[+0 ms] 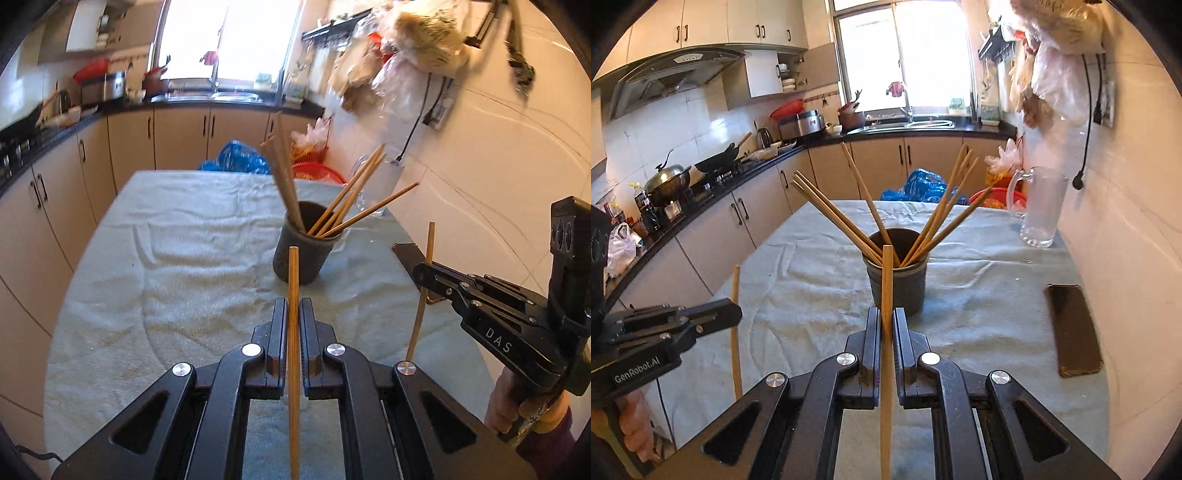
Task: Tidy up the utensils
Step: 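Lift both held chopsticks upright toward the black holder, then carry both upright chopsticks over the black holder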
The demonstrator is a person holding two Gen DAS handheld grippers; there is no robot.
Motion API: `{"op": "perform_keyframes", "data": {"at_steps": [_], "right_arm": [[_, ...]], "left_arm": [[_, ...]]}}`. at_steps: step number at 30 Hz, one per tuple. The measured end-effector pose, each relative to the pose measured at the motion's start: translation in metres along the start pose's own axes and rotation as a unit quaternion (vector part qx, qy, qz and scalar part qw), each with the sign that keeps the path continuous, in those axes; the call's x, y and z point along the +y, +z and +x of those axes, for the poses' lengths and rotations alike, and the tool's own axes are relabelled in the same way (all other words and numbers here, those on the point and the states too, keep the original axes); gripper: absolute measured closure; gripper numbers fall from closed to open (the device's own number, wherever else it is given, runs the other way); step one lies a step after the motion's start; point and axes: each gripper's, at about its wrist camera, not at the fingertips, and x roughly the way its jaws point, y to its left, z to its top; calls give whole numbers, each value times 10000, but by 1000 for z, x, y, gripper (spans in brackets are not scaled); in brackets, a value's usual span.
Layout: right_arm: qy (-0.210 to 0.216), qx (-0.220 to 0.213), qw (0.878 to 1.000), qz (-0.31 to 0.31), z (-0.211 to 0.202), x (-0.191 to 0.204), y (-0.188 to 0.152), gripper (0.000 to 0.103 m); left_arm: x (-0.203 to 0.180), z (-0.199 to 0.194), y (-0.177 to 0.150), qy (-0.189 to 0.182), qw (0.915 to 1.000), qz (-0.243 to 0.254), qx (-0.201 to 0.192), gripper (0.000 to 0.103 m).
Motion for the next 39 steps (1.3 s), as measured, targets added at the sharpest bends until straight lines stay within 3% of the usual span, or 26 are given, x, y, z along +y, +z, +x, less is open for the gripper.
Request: {"op": "perform_keyframes", "data": {"at_steps": [4, 13, 26, 39], "right_arm": [[-7, -113, 9999, -2, -18, -1, -7, 96], [-11, -450, 9990, 10, -59, 1, -14, 96], [-22, -659, 9978, -1, -83, 3, -16, 96], [32, -714, 9974, 49, -90, 0, -8, 96]], "left_arm": [[-13, -8, -4, 171, 9994, 251, -136, 97], [-20, -27, -9, 244, 9990, 298, -242, 97], [-30, -46, -12, 265, 9980, 353, -448, 97], [-46, -46, 6, 479, 9953, 690, -484, 97]]}}
